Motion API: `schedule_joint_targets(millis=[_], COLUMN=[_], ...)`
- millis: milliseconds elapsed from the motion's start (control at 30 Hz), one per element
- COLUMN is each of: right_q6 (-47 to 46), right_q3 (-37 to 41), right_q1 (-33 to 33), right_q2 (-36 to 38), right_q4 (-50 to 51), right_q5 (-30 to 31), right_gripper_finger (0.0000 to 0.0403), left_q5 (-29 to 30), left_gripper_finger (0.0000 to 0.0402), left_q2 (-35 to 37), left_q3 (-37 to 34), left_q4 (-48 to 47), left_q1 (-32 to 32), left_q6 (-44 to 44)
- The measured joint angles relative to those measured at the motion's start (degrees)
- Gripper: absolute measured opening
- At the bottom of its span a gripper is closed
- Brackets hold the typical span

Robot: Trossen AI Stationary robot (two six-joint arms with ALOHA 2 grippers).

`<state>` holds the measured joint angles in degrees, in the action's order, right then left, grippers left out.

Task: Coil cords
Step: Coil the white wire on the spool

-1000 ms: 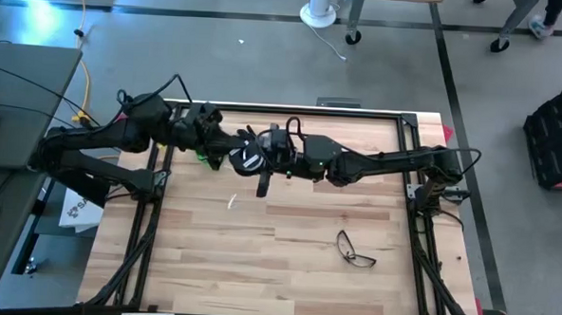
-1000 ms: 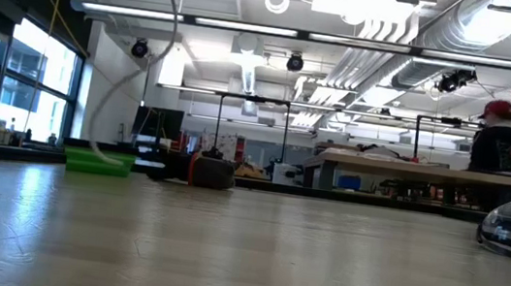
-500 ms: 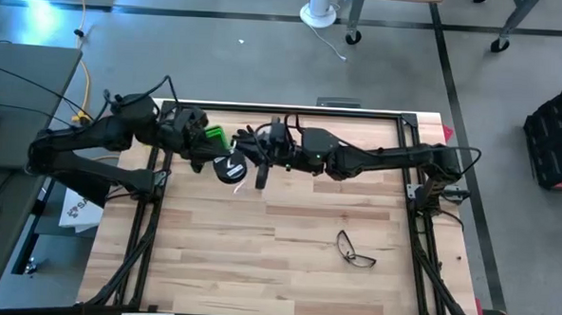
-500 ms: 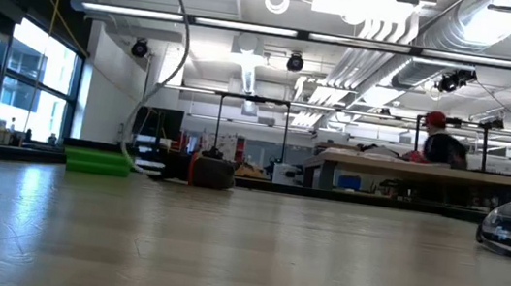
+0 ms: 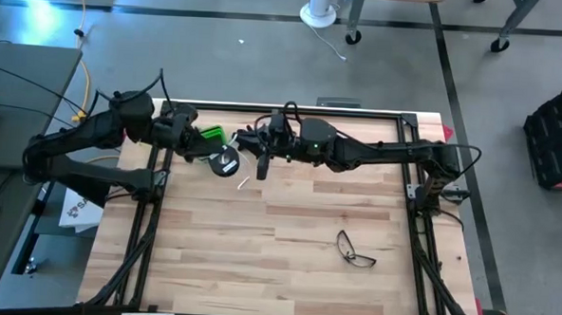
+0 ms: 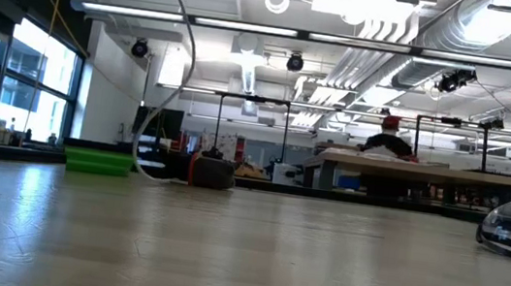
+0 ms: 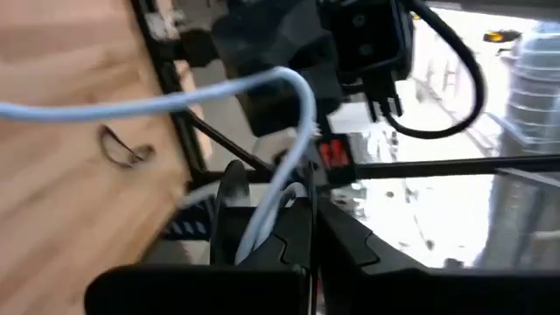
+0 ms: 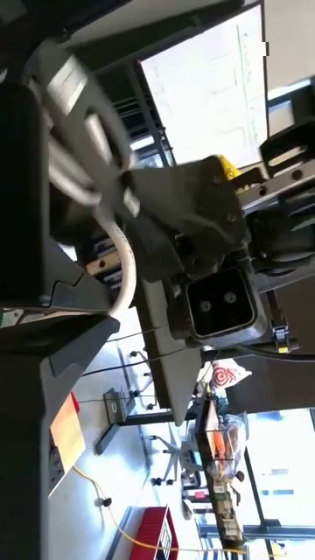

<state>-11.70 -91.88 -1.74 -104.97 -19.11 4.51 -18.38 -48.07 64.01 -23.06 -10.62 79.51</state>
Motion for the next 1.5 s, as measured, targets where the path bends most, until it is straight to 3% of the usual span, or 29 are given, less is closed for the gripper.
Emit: schedule_joint_targets(millis=[200, 433, 800, 1100, 1500], right_q6=[0.0, -0.7, -1.8, -3.9, -6.4], right_q3=[0.0, 0.0, 0.0, 0.0, 0.0], right_q1=[-0.2, -1.7, -1.8, -1.8, -1.8], right_q2=[0.0, 0.0, 0.0, 0.0, 0.0], right_q4=[0.1, 0.5, 0.5, 0.8, 1.5], right_q5=[-0.1, -0.4, -0.5, -0.3, -0.5], right_gripper_finger=[0.0000, 0.0000, 0.0000, 0.0001, 0.0094], left_q5=[-0.2, -0.5, 0.7, 3.5, 7.5], left_gripper_finger=[0.0000, 0.0000, 0.0000, 0.0000, 0.0000], left_q2=[0.7, 1.5, -0.1, -2.3, -1.8], left_q3=[0.0, 1.9, 11.1, 11.1, 11.1], left_q4=[-0.5, -1.4, -15.0, -12.8, -9.1], left_q1=[-3.8, -6.6, -10.1, -10.1, -10.1], left_q6=[-8.7, -11.1, -24.0, -32.1, -43.3])
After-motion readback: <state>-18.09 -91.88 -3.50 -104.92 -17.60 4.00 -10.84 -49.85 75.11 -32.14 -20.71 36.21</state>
